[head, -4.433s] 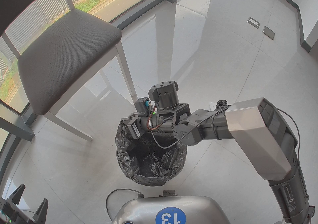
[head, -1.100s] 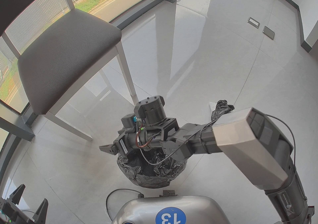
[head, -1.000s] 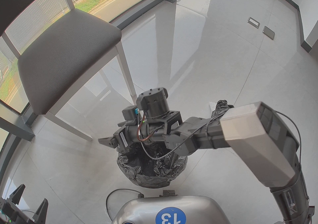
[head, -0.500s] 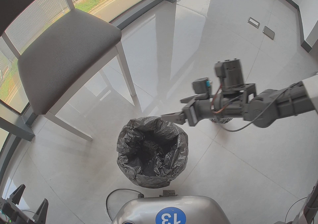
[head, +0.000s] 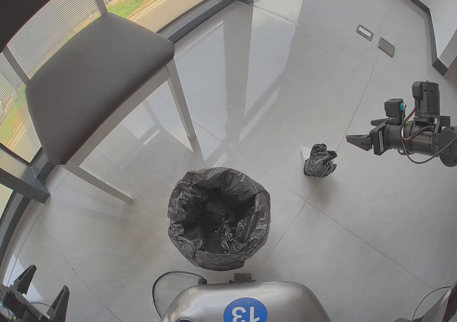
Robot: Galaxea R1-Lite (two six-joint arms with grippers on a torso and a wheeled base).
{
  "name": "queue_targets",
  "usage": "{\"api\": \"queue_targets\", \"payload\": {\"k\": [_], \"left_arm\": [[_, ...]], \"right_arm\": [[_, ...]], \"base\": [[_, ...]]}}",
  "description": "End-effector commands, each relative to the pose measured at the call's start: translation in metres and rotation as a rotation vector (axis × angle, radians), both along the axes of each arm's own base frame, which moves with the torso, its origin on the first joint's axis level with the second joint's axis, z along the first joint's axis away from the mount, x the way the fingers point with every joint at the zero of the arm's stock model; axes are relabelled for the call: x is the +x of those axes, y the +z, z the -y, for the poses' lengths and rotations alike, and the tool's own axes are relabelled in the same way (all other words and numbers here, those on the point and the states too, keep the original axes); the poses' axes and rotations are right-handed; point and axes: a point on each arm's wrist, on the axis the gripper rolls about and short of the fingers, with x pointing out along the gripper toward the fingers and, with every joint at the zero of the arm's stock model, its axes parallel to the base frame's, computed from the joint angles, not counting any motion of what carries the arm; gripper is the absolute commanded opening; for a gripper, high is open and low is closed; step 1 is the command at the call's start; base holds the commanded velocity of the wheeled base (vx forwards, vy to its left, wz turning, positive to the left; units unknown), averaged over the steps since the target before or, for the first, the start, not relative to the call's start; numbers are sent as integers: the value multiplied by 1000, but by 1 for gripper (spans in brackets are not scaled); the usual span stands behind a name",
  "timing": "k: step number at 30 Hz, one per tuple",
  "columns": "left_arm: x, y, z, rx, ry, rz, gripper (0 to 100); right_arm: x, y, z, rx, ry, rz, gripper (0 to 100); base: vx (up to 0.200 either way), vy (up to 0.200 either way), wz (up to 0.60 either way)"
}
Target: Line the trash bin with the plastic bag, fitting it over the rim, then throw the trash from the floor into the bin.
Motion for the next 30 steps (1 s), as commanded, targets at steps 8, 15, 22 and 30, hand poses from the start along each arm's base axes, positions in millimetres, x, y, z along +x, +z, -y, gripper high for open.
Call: {"api": "queue_targets", "payload": {"k": [8,15,22,30], "left_arm": [[0,0,0,0,0,-2,100],[0,0,0,0,0,-2,100],[0,0,0,0,0,-1,100],[0,0,0,0,0,-1,100]], "right_arm": [[68,-68,30,-56,-97,59,100],[110,-125,18,-47,-65,5,100],[149,-159,-19,51,-6,-5,100],[176,-211,-45,64,31,-6,100]], "base": [[0,0,0],[0,0,0],[0,0,0],[0,0,0]]}}
